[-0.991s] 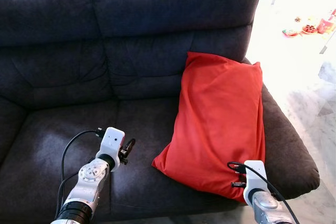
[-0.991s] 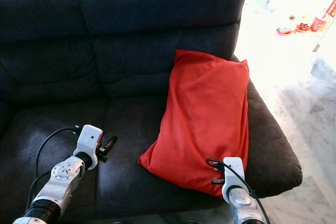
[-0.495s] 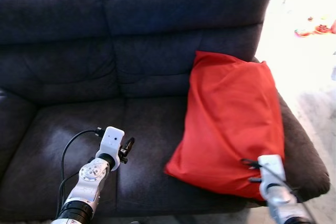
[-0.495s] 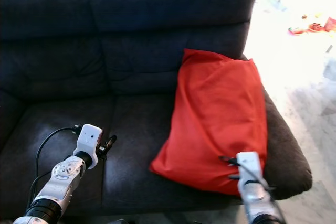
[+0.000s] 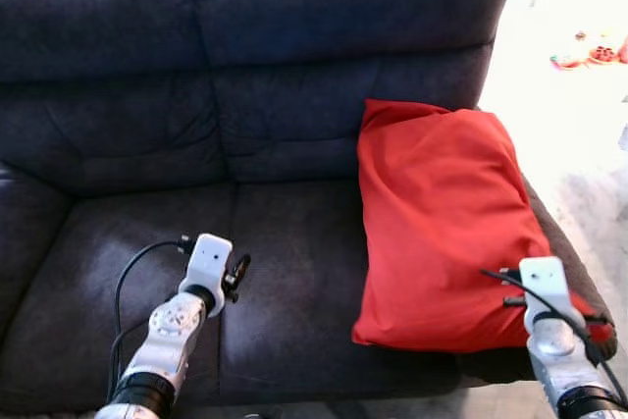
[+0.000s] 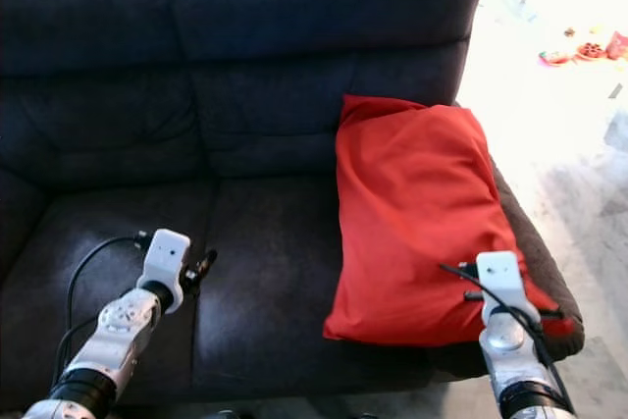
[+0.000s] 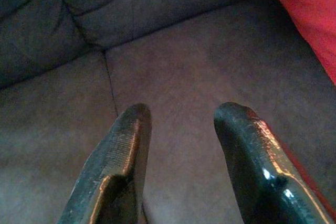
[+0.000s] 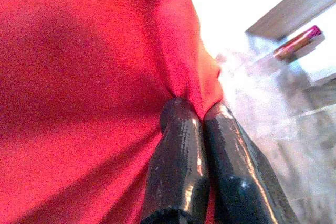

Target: Move the pillow to the sofa from floor

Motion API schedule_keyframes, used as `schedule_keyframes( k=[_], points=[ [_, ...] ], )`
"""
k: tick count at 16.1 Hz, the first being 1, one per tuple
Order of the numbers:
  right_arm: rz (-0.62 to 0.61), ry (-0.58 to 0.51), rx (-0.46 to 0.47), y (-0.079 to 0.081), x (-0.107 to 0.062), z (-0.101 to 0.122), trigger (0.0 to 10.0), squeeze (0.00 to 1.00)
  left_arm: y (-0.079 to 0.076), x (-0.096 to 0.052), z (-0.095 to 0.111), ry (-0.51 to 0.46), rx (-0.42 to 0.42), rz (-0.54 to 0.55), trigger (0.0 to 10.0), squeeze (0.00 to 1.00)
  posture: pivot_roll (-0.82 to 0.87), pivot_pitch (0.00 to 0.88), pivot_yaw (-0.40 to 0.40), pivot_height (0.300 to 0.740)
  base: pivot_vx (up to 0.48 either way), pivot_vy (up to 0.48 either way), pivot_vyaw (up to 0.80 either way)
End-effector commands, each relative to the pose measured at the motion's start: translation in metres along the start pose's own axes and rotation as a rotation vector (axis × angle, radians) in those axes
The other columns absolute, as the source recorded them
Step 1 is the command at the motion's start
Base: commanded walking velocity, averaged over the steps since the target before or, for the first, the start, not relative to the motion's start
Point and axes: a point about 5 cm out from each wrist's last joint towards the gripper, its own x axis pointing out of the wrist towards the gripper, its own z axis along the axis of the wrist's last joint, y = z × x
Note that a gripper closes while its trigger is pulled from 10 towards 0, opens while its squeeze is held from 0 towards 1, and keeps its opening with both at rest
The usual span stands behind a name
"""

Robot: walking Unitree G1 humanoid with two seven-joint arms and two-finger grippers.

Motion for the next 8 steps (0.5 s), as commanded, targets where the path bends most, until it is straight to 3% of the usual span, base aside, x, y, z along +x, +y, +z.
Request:
schedule_keyframes(
  k=[1, 6, 8],
  points=[
    [-0.081, -0.117, 0.032, -0.017, 0.008, 0.030, 10.0, 0.00, 0.004, -0.003, -0.006, 0.023, 0.003, 0.015, 10.0, 0.00, 0.05, 0.077, 0.033, 0.740, 0.000, 0.000, 0.00],
    [-0.116, -0.118, 0.033, -0.017, 0.006, 0.026, 10.0, 0.00, 0.001, -0.002, -0.007, 0.024, 0.000, 0.016, 10.0, 0.00, 0.05, 0.077, 0.032, 0.740, 0.000, 0.000, 0.00],
    [-0.198, -0.072, 0.063, -0.026, 0.006, 0.020, 10.0, 0.00, 0.002, -0.002, -0.007, 0.024, 0.000, 0.017, 10.0, 0.00, 0.05, 0.075, 0.032, 0.740, 0.000, 0.000, 0.00]
  ],
)
